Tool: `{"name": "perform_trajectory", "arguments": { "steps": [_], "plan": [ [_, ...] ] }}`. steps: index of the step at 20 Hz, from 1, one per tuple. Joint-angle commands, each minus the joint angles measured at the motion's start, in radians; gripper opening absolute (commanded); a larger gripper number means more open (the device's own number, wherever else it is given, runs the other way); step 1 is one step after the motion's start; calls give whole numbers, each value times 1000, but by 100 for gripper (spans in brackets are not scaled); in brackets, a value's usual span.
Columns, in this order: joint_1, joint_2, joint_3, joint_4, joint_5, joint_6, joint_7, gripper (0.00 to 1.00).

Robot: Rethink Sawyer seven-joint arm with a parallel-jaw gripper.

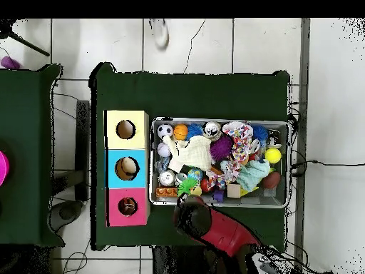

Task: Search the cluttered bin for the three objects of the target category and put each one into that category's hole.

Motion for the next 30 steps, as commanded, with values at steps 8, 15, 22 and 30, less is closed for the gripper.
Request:
{"name": "perform_trajectory", "arguments": {
  "steps": [8, 15, 22, 30],
  "plan": [
    [-159, 18, 273, -197, -433, -36, -74, 100],
    [-161, 22, 286, -214, -471, 4, -8, 100],
    [-161, 43, 280, -218, -457, 31, 21, 100],
    [-104, 26, 217, -233, -455, 48, 41, 100]
  ]
}}
